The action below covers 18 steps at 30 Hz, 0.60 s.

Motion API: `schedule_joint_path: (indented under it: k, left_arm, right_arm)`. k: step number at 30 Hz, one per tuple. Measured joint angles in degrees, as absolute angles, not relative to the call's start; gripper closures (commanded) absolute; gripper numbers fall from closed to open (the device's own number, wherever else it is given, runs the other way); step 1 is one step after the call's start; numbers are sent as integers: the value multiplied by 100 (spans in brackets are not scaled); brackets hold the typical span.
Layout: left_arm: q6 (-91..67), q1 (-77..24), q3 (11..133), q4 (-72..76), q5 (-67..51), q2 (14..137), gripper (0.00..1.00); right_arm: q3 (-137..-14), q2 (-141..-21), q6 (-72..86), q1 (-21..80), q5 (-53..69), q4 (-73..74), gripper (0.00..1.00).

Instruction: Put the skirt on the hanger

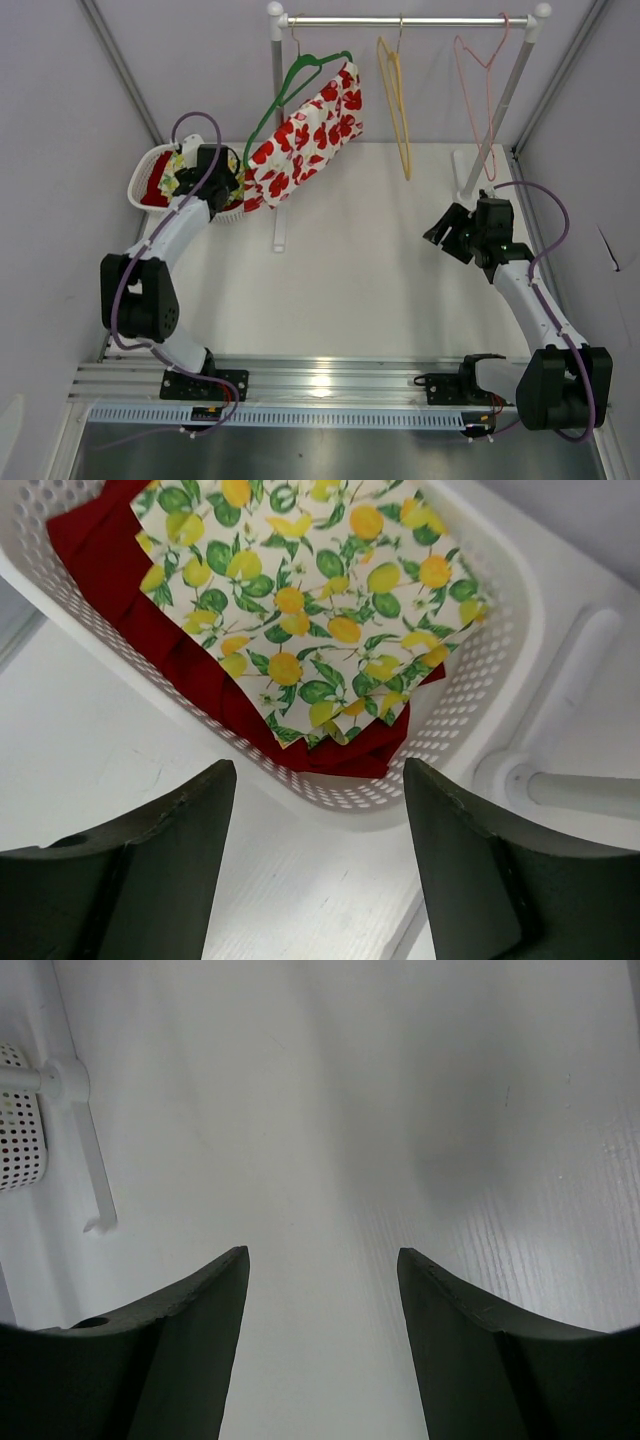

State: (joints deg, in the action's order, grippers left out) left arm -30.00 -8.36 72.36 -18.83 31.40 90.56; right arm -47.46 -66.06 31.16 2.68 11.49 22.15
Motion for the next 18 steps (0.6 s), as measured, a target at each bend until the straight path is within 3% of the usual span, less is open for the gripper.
schedule_joint_path:
  k: [10, 18]
  left_arm:
    - [-2698, -622, 7461, -1741, 2753, 10453, 21]
    - [-2637, -489, 7822, -1717, 2722, 10853, 21]
  right_arm:
    - [-4703, -6611, 3052, 268, 1146, 2220, 33]
    - [-4681, -6707, 2971, 268, 1144, 2204, 33]
